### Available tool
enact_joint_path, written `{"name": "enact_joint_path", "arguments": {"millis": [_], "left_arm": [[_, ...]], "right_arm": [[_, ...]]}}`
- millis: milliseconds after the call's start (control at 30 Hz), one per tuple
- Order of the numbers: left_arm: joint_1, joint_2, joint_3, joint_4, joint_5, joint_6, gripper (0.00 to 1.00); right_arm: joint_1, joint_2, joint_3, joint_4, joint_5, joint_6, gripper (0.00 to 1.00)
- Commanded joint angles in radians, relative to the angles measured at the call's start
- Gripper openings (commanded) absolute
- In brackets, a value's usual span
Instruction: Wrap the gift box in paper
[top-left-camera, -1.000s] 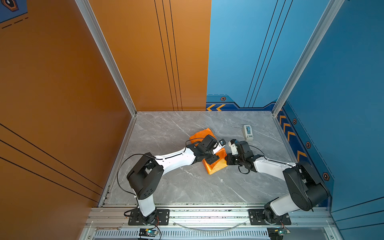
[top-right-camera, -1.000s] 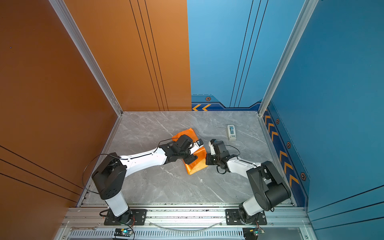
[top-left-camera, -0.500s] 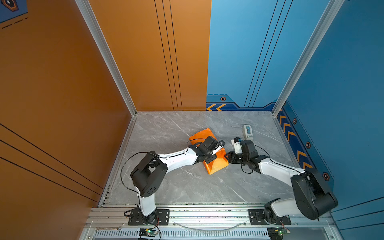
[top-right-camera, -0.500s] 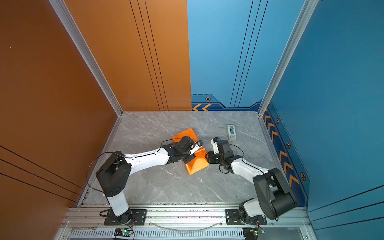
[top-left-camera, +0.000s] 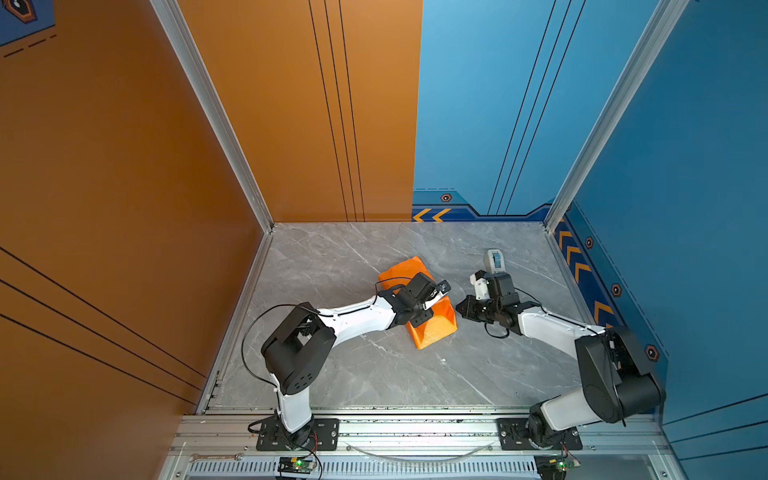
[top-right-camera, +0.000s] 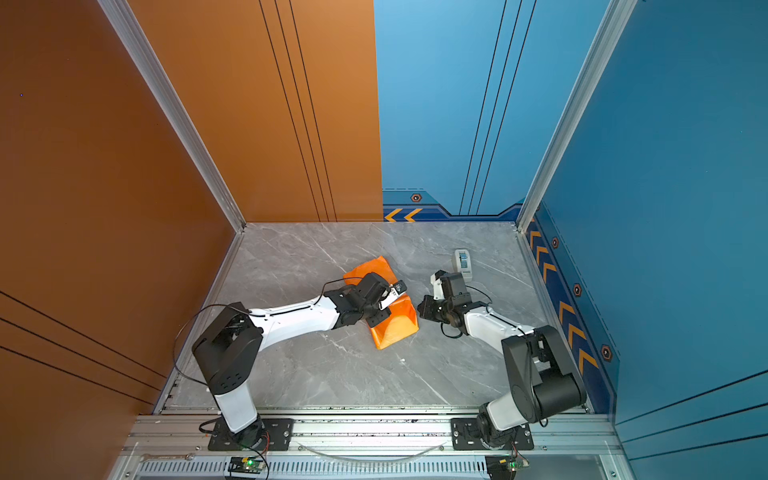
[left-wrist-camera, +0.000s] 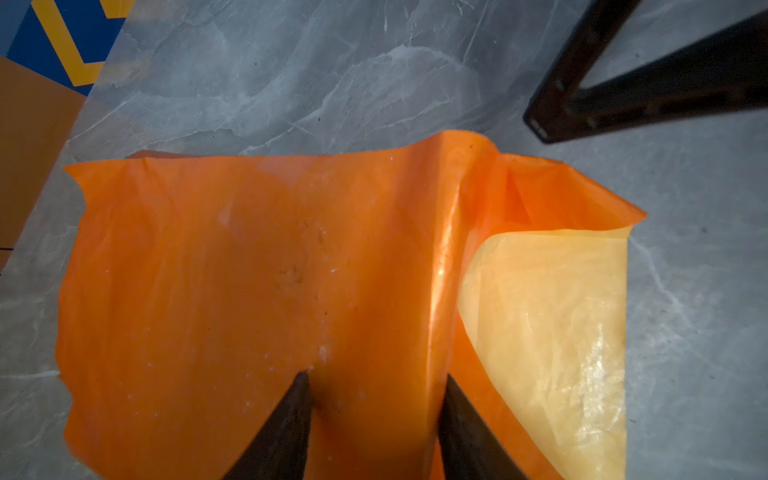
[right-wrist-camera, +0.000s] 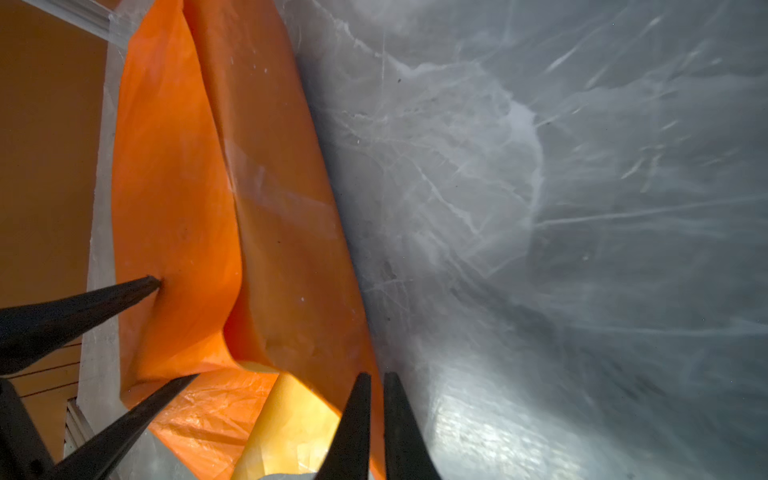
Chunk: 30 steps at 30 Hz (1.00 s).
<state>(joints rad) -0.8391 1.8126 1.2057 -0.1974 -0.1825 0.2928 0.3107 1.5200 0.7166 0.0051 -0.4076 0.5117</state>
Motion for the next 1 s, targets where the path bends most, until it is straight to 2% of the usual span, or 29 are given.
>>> {"name": "enact_joint_path", "arguments": {"millis": [0,333,700,967], "left_arm": [[-0.006,0.019,-0.029,-0.028,-0.012,0.008,0.49],[-0.005,0.016,-0.036,-0.028,-0.014,0.01,0.49],[-0.005,0.016,-0.038,-0.02,-0.002,-0.001,0.48],[-0.004,0.012,-0.044,-0.017,0.002,-0.009,0.48]], "right_arm": [[0.033,0.034,0.024,0.038,0.004,0.025,0.12],[0.082,-0.006,-0.051,0.139,0.005,0.066,0.11],[0.13,0.063,-0.064,0.273,0.015,0.141,0.08],[0.152,0.118,-0.073,0.298,0.081,0.173,0.1]]}}
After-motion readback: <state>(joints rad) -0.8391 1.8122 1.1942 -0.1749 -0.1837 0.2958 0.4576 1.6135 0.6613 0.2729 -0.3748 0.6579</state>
